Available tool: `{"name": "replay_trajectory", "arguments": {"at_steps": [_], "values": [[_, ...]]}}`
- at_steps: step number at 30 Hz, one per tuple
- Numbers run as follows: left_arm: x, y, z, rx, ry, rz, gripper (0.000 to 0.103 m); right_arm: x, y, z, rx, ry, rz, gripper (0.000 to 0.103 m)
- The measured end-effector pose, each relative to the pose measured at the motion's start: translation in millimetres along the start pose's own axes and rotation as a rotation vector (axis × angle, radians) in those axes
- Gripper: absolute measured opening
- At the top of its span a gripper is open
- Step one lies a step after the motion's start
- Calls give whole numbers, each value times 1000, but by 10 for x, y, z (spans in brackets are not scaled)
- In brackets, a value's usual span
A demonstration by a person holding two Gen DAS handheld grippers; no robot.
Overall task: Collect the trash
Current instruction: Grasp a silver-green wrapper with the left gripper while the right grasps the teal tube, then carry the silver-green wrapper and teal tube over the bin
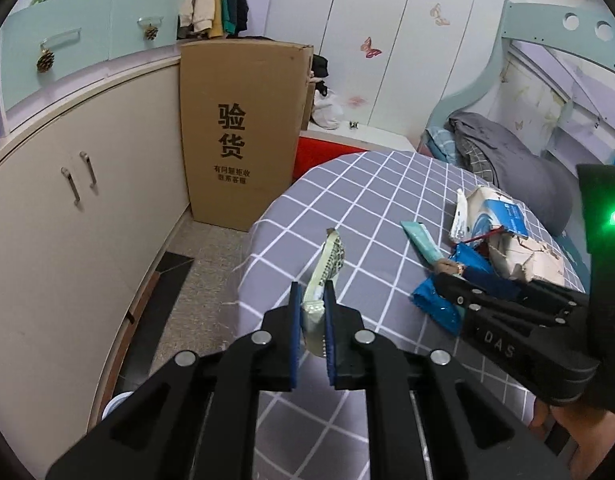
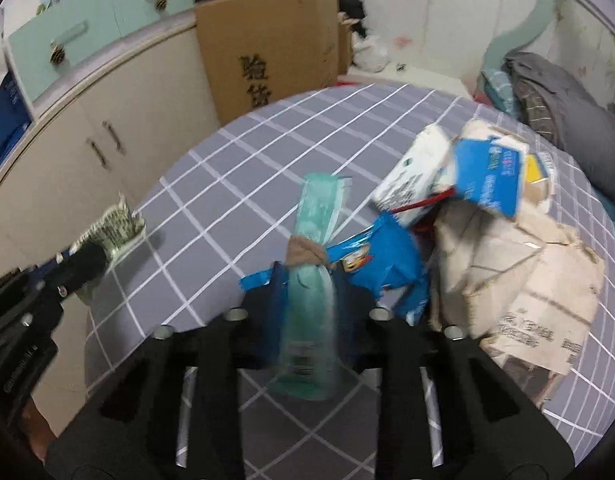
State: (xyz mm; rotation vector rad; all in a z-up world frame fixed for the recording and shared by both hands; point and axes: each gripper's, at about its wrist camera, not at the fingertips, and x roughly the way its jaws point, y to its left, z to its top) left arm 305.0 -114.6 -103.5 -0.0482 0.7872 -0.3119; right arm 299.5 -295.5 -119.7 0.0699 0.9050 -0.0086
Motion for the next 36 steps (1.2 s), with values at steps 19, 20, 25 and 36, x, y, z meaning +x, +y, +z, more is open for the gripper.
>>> {"name": "replay_trajectory", "arguments": {"at_steps": [19,20,25,36], "values": [[-719,-76,-124,-16,-96,-76,10,-1027,210,-312,43,-185,232,21],[-779,-66,-143,-16,-102,-77,10,-1083,258,-338,39,-190,251,21],[-1071,99,-269,-23,-138,-72,10,-1250,558,-469,10,-201,325,21],[-1526,1011,-737,-119,-159,14,10,-1234,1562,-760,-124,-143,437,21]]}}
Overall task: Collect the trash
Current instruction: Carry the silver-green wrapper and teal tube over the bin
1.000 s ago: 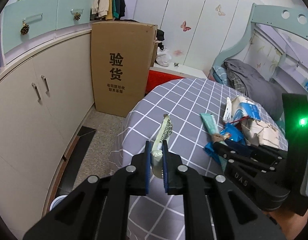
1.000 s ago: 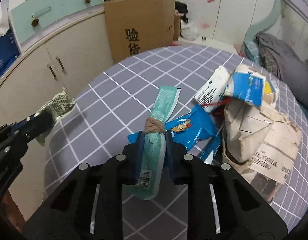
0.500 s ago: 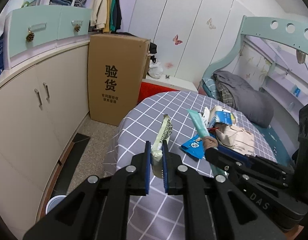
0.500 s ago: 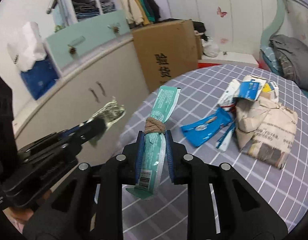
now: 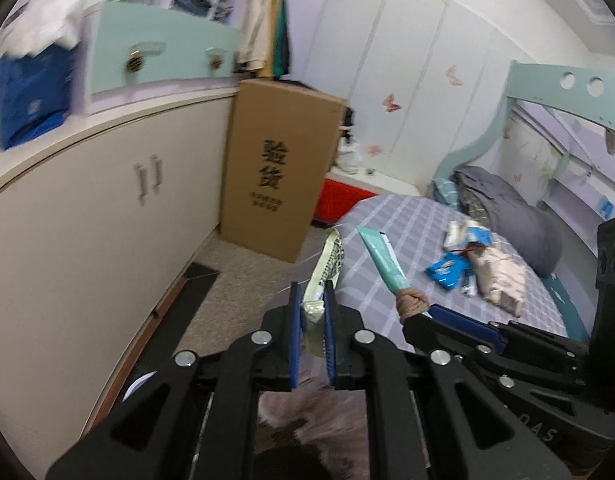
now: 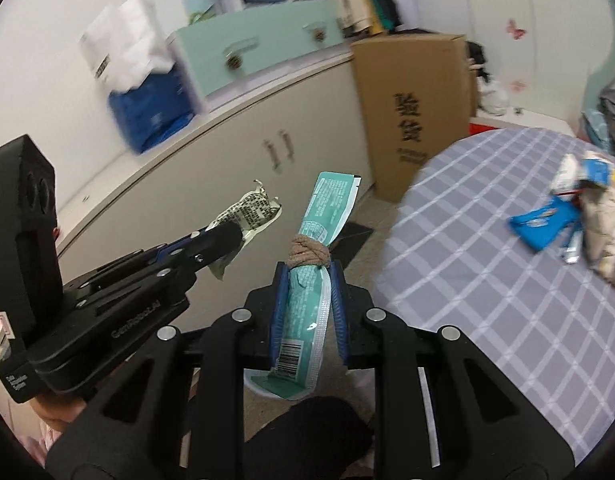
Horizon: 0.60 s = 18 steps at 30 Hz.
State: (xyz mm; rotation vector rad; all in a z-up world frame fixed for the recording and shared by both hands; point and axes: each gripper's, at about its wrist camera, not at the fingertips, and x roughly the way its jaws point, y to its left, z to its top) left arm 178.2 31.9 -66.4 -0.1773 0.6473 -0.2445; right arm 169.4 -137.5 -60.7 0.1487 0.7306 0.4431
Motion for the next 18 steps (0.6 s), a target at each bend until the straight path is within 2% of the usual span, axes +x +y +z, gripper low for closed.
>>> {"name": "replay_trajectory", "arguments": {"at_steps": [9,18], "values": [[-25,946,-404,-123,62,105,10,770,652,-230,-78,134,73,21],[332,1715,-909,-258,208,182,10,1532,823,-567,-67,277,95,21]]}}
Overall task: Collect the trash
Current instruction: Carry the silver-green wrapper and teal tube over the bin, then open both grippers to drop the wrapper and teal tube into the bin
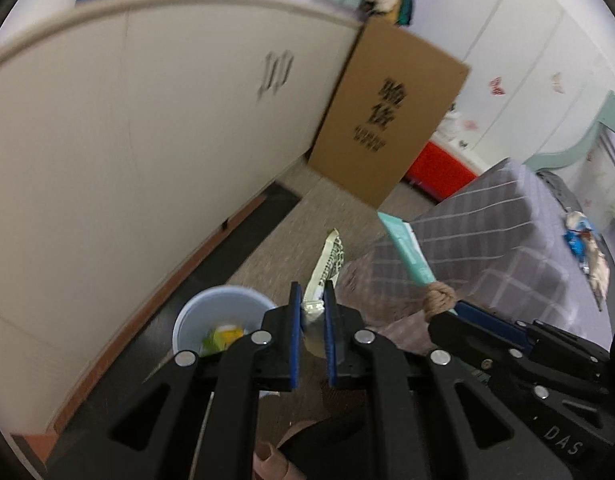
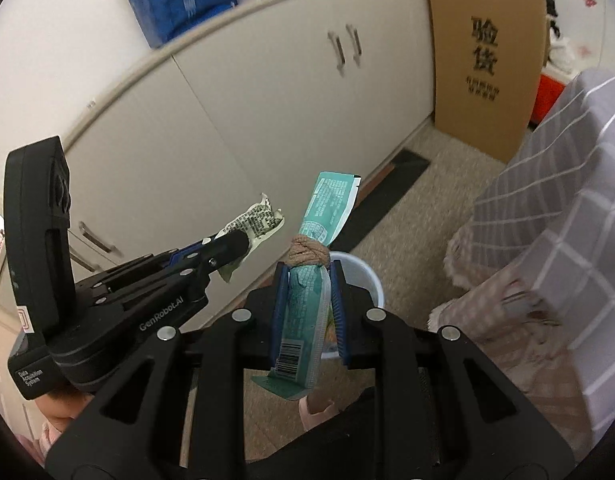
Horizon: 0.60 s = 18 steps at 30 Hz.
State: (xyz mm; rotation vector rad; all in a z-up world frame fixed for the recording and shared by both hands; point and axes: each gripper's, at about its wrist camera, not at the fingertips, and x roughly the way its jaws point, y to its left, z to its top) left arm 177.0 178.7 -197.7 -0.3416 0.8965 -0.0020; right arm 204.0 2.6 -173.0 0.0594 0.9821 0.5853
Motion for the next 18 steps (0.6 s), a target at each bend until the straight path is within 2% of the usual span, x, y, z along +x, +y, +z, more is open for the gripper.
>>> {"name": "replay_trajectory", "arguments": {"at_steps": [6,13,15,17,18], "values": [[303,245,-56,-36,73,25,10,329,-15,-27,16,56,0,21],[467,290,-1,-43,93,52,11,496,-61,-29,43,78,0,21],[484,278,-9,-41,96,83,18,536,-73,-36,48,83,2,21],[503,289,-4,-32,108,122,51,575,-85,-49,50,90,5,21],[494,302,-3,-33,101,130,52,594,-86,-55,51,94,7,21]]}}
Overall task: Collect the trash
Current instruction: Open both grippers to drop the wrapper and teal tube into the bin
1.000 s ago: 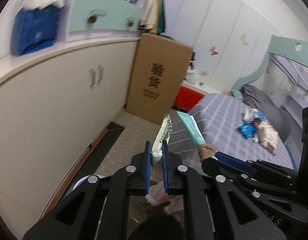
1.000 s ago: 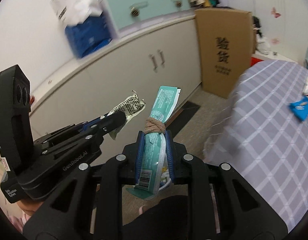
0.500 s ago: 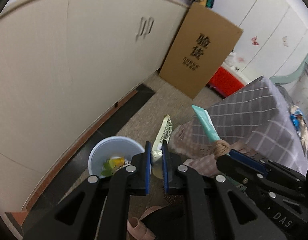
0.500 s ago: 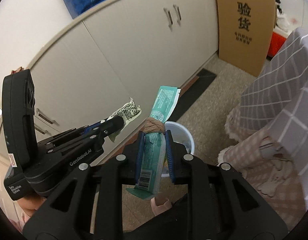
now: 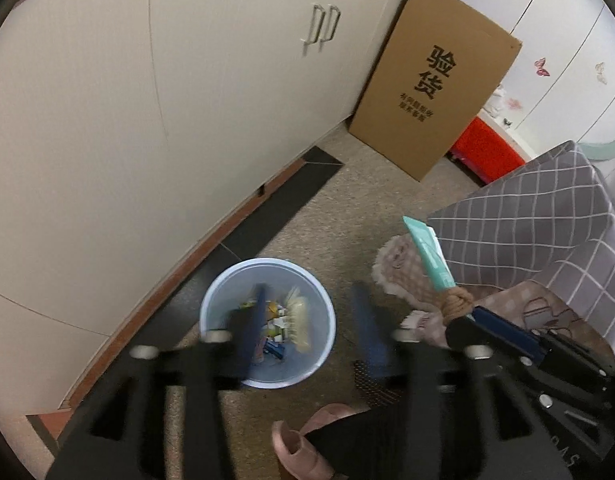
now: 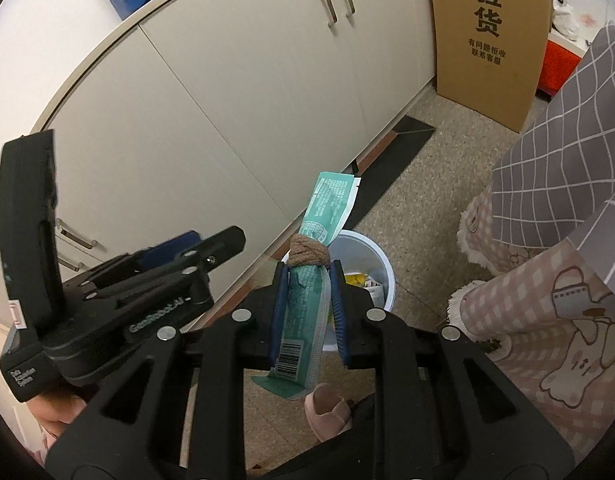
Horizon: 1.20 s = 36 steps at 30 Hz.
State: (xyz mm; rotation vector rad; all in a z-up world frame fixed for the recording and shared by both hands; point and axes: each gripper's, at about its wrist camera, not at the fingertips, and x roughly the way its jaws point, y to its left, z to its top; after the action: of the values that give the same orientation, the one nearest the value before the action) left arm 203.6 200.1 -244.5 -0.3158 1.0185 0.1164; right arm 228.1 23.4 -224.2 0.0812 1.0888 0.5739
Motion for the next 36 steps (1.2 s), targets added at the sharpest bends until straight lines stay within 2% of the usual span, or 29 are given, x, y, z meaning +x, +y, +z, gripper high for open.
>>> {"name": "replay_trajectory", "arguments": {"at_steps": [3,8,27,33,34,36], "values": [[-42,14,-20,9,-25,38,54,48,10,-9,0,8,3,21],[-100,24,-38,18,-34,58,55,85,14,-12,-3,15,9,21],[-222,187,-35,-19,-52,87,55,195,139,18,-29,10,25,21],[-297,269,-22,-43,-72,108,55,253,232,90,-44,-5,55,23],[-310,289,-17,-45,-77,112,55,257,244,99,-44,-11,57,25],[-339,317,-9,-49,-88,131,56,263,262,117,-40,-31,48,59]]}}
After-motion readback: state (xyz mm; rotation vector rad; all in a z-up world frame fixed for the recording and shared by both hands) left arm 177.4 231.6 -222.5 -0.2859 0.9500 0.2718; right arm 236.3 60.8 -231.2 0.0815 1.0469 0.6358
